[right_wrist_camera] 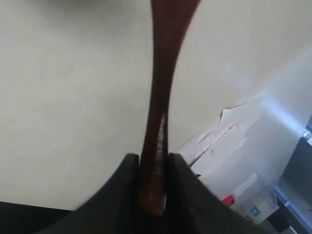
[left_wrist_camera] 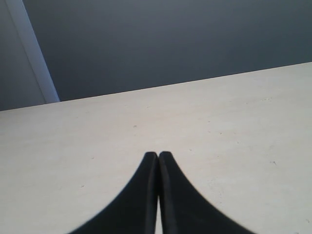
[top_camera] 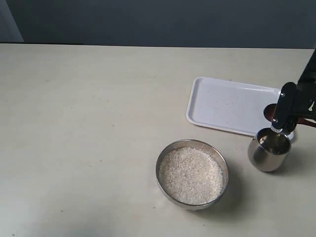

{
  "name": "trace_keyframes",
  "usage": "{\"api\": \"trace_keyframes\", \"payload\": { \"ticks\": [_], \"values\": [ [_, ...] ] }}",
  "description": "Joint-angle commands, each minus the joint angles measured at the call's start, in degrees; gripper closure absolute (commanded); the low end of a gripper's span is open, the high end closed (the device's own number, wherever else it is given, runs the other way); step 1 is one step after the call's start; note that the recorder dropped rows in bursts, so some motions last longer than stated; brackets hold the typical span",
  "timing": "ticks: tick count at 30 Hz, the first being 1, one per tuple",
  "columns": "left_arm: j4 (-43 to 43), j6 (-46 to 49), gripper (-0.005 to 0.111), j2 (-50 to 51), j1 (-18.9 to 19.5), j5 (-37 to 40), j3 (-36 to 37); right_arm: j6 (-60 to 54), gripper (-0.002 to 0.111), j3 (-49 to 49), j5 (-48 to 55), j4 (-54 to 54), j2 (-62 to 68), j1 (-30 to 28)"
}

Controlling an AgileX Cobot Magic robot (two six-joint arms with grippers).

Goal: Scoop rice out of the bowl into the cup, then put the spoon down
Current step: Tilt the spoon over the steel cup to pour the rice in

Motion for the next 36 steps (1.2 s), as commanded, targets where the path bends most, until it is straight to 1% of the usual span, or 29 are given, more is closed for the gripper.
{"api": "trace_keyframes", "payload": {
  "ticks": [1, 5, 9, 12, 18, 22, 31, 36],
  "values": [
    [-0.16, -0.29, 0.106, -0.31, -0.30, -0.43, -0.16, 0.02, 0.109, 0.12, -0.05, -0.60, -0.60, 0.29],
    [-0.16, -0.29, 0.106, -0.31, -0.30, -0.43, -0.16, 0.02, 0.109, 0.22, -0.05, -0.74, -0.60, 0.29],
    [-0.16, -0.29, 0.106, -0.31, -0.30, -0.43, -0.16, 2.36, 0.109, 2.74, -0.05, -5.20, -0.60, 0.29],
    [-0.16, -0.29, 0.106, -0.31, -0.30, -0.43, -0.16, 2.85, 0.109, 4.96, -0.05, -5.82, -0.60, 0.29],
    [-0.16, -0.29, 0.106, -0.31, -0.30, -0.43, -0.16, 4.98, 0.109, 5.58, -0.05, -7.97, -2.05, 1.09],
    [-0.16, -0.29, 0.106, -0.31, -0.30, -0.43, -0.16, 4.98, 0.109, 5.67, -0.05, -6.73, -2.29, 1.07],
    [-0.16, -0.29, 0.106, -0.31, -0.30, -0.43, -0.16, 3.74, 0.109, 5.67, -0.05, 0.57, -2.29, 1.07],
    [-0.16, -0.29, 0.106, -0.31, -0.30, -0.31, -0.16, 3.08, 0.109, 5.54, -0.05, 0.85, -2.29, 0.69]
  ]
}}
